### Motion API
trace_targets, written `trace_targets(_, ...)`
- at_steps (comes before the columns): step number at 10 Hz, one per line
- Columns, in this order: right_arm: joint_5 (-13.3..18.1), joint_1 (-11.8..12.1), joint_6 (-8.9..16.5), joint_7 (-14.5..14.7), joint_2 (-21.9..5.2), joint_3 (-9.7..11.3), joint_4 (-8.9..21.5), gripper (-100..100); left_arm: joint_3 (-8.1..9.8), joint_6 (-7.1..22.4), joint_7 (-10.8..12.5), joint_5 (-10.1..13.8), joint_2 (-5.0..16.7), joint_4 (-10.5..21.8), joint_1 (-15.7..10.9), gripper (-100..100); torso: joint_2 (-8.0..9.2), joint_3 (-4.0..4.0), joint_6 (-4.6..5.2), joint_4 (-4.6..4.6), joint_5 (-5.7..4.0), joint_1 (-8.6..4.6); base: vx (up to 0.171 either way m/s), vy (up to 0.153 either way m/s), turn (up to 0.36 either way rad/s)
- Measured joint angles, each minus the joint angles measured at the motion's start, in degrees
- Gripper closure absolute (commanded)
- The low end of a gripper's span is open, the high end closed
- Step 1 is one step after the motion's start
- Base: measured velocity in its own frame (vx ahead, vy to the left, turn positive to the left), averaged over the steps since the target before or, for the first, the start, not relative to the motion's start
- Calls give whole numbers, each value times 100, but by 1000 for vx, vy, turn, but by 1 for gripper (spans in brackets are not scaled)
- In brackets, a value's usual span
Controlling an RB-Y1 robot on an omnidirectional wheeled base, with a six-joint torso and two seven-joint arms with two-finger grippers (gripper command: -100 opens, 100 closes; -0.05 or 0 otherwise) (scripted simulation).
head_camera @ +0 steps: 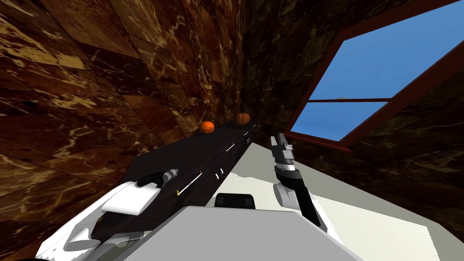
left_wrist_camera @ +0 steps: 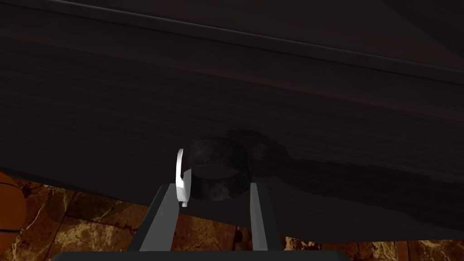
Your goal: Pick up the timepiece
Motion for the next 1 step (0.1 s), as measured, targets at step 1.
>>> trace_targets(1,0,0,0,0,0,0,0,0,0,21,11,-1,2,-17,3,0,-5,-3,-1,-1,2,2,0,0,0)
